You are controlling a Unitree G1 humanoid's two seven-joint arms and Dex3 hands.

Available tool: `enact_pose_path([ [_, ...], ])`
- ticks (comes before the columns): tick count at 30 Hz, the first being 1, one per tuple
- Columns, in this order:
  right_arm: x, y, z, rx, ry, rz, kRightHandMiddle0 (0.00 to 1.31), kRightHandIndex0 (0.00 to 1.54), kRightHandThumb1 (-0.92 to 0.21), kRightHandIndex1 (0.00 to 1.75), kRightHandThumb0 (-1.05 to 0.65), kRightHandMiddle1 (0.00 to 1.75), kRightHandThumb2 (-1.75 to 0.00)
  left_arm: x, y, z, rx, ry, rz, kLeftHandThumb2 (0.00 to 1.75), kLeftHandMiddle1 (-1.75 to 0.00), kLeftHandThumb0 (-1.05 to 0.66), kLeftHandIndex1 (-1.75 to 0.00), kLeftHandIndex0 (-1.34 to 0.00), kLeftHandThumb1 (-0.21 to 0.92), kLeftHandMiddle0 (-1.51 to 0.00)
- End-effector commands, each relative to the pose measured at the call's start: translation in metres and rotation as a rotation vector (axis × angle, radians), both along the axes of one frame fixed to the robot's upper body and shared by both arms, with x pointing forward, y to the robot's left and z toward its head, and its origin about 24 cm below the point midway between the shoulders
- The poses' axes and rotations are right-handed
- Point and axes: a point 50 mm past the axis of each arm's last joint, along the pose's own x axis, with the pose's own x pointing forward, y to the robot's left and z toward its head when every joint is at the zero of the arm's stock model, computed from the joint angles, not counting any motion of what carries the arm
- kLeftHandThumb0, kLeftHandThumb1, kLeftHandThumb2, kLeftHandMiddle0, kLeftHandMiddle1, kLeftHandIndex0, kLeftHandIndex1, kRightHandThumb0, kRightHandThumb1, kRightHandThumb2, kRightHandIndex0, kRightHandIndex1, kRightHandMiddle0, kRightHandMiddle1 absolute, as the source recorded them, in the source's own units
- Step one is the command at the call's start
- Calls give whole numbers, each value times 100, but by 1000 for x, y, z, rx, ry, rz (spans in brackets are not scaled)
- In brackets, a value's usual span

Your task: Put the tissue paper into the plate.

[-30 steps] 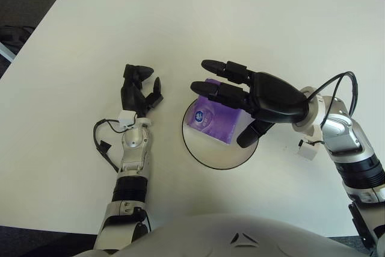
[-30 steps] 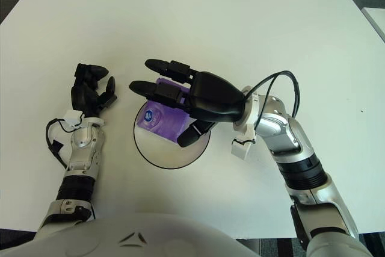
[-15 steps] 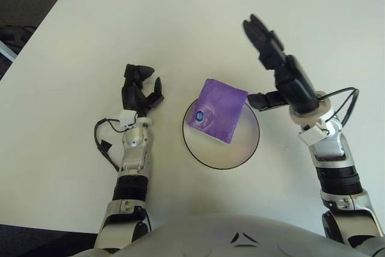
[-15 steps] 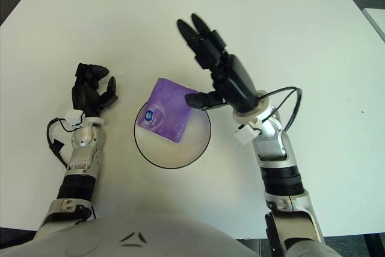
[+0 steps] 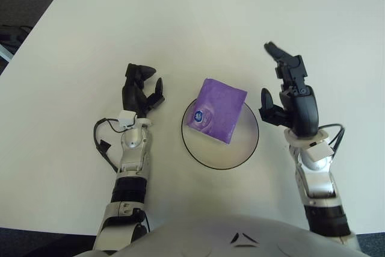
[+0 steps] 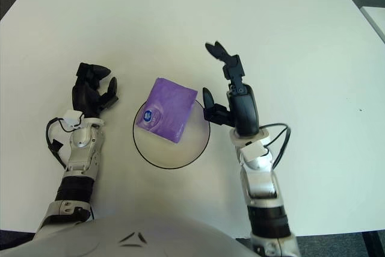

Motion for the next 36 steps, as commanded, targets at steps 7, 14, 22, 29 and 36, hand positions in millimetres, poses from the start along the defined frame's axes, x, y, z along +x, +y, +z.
enact_pose_path([
  [7,0,13,22,262,-52,-159,23,1,-85,115,-36,174,-63,-18,-2,-38,-21,188,-7,75,-138,0,-175,-35,69,-41],
  [14,-12,10,-5,299,63,-360,30,16,-73,124,-38,175,-79,-19,-1,-37,-13,181,-8,68,-137,0,-175,-32,74,-40],
  [22,9,-1,-10,219,69,-405,34,32,-67,129,-39,175,-87,-21,0,-38,-15,189,1,68,-137,0,-175,-33,74,-40],
  [29,17,-11,-24,184,108,-382,34,39,-67,129,-39,175,-87,-22,-1,-37,-20,193,5,71,-137,0,-175,-34,72,-41],
  [36,13,-16,-37,168,139,-369,28,42,-77,126,-37,175,-75,-22,0,-38,-22,191,1,71,-137,0,-175,-34,72,-41],
])
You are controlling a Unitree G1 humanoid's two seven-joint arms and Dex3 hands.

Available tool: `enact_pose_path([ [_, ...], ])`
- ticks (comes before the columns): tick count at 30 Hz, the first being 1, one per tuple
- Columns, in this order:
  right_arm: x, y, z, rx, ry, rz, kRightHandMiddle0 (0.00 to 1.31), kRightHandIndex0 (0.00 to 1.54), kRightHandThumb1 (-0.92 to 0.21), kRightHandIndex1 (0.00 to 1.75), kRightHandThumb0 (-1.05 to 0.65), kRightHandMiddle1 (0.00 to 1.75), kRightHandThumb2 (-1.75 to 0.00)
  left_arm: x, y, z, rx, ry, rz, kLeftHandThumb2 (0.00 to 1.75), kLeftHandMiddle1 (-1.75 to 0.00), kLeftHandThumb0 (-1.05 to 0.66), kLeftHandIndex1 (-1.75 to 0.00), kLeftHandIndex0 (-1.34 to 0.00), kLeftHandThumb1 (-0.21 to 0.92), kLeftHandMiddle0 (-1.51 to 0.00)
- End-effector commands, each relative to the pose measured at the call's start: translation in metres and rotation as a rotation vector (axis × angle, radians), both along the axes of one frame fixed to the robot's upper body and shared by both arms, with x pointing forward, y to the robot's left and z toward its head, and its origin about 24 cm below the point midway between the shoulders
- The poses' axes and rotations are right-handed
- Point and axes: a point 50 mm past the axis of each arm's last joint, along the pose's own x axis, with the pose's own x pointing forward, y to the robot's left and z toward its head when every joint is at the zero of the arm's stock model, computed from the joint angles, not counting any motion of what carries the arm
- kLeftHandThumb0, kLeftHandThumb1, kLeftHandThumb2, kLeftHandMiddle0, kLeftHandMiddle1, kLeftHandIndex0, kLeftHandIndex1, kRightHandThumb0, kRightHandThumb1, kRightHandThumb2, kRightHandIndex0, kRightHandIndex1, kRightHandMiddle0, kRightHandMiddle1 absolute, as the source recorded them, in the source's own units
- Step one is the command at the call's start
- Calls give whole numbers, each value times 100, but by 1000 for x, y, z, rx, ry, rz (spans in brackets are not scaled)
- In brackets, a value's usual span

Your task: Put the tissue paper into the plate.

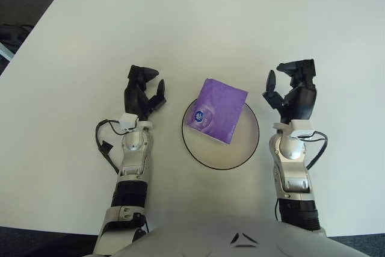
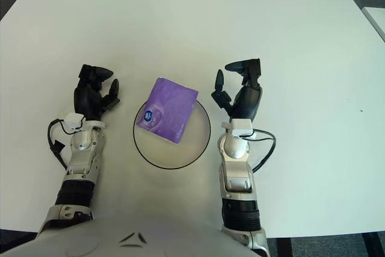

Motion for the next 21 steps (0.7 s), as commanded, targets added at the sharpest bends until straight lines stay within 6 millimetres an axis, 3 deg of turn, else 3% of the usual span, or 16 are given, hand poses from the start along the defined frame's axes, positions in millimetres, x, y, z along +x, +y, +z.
enact_pose_path([
  [1,-6,-7,-11,7,30,-7,28,42,-77,126,-37,175,-73,-17,3,-36,-16,173,13,71,-137,0,-175,-34,72,-41],
  [21,-7,-15,-29,-18,114,13,22,43,-87,124,-36,175,-60,-18,4,-35,-9,170,14,68,-137,0,-175,-32,74,-40],
])
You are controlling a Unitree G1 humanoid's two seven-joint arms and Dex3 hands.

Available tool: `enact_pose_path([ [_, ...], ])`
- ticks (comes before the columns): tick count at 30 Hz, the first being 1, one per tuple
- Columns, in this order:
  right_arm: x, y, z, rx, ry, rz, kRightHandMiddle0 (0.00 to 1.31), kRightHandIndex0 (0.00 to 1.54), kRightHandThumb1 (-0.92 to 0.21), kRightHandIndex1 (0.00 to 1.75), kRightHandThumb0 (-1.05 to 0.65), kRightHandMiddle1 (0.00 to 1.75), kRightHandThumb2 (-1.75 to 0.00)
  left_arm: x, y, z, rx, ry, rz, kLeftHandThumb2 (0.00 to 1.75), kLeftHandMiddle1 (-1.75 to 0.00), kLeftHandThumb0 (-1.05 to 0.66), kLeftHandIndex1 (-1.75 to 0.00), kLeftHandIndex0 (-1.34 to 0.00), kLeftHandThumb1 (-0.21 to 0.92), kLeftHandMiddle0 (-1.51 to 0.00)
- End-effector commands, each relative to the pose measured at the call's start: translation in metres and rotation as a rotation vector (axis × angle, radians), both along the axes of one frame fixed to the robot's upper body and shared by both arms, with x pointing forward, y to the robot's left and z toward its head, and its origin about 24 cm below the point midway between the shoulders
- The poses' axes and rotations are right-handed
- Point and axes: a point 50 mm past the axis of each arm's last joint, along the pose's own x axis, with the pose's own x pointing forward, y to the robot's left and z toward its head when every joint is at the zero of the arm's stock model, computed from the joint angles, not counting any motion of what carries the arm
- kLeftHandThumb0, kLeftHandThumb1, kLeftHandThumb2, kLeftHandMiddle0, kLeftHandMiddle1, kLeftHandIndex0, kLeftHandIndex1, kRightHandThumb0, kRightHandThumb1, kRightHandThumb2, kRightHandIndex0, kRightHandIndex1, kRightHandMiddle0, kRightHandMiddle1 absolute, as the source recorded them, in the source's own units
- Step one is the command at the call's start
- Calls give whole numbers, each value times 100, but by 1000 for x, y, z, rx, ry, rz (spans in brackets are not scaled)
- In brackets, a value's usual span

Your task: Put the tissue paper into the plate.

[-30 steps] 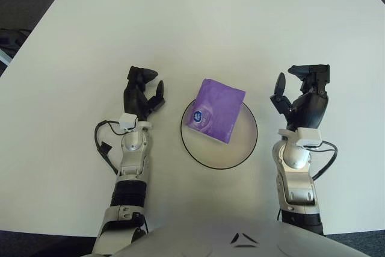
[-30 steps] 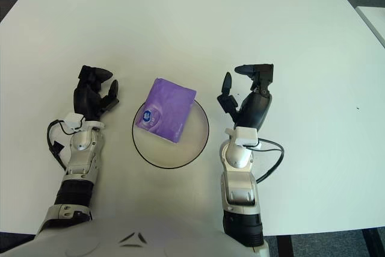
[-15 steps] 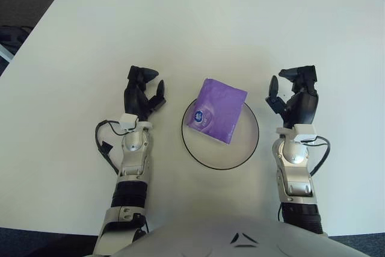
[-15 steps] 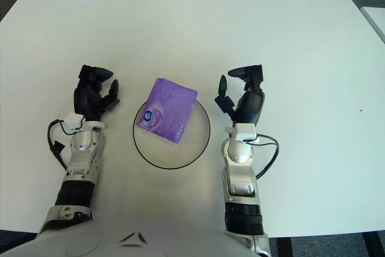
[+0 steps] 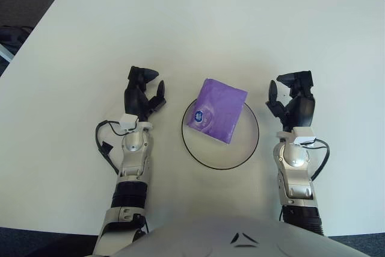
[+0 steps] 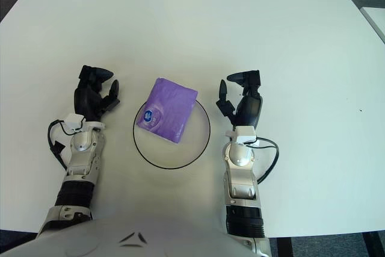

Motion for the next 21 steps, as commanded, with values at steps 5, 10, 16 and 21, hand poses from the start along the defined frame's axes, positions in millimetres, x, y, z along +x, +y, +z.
enact_pose_path([
  [5,-1,-8,-10,10,41,-10,22,44,-87,125,-36,175,-60,-17,4,-34,-4,161,12,69,-137,0,-175,-33,73,-41],
  [10,0,-10,-17,24,78,-15,22,44,-86,126,-36,175,-61,-17,4,-34,-2,159,10,73,-137,0,-175,-34,70,-42],
  [16,2,-12,-25,31,135,-14,24,46,-84,128,-36,175,-65,-17,4,-34,-1,153,7,71,-137,0,-175,-33,72,-41],
  [21,3,-14,-28,16,166,-1,26,47,-80,128,-36,175,-70,-17,4,-33,0,158,11,70,-137,0,-175,-34,72,-41],
])
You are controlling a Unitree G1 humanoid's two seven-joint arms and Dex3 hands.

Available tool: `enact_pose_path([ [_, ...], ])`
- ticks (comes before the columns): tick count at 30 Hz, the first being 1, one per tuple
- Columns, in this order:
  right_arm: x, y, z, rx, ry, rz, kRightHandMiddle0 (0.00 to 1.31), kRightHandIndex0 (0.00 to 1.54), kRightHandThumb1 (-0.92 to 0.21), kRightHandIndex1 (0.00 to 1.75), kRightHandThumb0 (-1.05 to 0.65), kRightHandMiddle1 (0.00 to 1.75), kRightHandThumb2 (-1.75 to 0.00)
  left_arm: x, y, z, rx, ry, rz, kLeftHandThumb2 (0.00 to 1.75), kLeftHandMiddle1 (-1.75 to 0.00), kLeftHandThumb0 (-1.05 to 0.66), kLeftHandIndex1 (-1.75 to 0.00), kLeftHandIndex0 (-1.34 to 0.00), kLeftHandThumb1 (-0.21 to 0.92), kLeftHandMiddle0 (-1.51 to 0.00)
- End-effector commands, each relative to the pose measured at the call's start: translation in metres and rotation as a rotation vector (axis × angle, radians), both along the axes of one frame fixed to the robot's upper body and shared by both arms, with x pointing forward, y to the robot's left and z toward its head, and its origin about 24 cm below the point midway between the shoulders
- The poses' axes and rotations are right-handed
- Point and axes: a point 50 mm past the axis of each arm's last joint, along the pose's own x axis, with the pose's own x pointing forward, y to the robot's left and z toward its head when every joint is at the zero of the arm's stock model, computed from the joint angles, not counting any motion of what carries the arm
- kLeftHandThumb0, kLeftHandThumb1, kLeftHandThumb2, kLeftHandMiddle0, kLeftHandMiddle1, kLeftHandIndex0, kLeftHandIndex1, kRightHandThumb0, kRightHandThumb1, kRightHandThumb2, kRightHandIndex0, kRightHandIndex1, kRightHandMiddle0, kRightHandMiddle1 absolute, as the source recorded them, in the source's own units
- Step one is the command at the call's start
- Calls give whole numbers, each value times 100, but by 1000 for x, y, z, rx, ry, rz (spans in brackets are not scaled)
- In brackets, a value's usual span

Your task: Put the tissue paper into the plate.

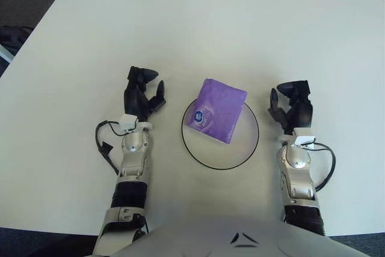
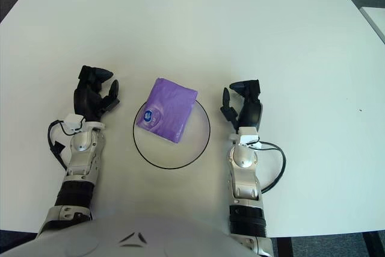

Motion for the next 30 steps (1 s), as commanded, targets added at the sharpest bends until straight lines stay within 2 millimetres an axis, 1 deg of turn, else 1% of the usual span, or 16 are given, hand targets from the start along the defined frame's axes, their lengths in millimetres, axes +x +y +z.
enact_pose_path([
  [1,1,-3,-5,-2,38,8,26,48,-79,128,-36,175,-71,-17,3,-34,-8,163,12,72,-137,0,-175,-34,71,-41],
  [10,2,-7,-12,-40,101,23,28,49,-76,127,-37,175,-76,-17,3,-33,-5,170,15,74,-136,0,-175,-35,69,-43],
  [30,2,-8,-29,-86,190,47,29,51,-74,128,-37,175,-78,-18,3,-32,-4,174,9,74,-137,0,-175,-36,70,-42],
])
